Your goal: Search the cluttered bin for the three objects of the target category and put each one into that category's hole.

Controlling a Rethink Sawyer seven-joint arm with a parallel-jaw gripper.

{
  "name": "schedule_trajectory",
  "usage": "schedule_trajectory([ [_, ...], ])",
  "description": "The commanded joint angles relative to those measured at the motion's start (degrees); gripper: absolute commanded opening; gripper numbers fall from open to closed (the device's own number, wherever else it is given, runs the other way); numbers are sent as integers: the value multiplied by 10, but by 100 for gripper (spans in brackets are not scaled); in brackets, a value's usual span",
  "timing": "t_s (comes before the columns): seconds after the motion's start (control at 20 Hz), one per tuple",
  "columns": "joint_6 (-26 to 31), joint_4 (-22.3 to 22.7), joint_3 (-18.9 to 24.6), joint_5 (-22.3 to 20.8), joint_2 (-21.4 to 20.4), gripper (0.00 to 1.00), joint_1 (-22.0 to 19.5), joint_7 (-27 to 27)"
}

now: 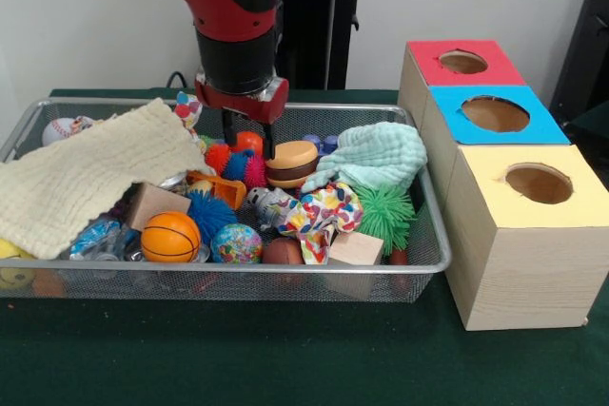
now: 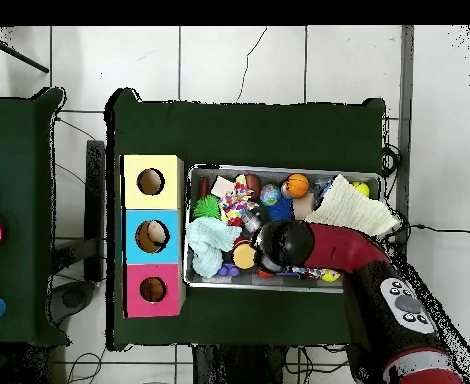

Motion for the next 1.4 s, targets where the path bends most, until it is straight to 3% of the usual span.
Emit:
schedule_trajectory([
  [0.05, -61, -1, 31, -59, 3, 100, -5, -51],
  [0.3, -108, 8, 17, -105, -42, 100, 0, -41],
  [0.45, -145, 5, 7, -123, -56, 100, 27, -6],
  [0.7, -153, 10, -2, -125, -62, 100, 46, 11],
  [1.05, -174, -83, -12, -123, 30, 100, 69, 19],
  [1.4, -177, -106, -16, -130, 54, 100, 67, 5],
])
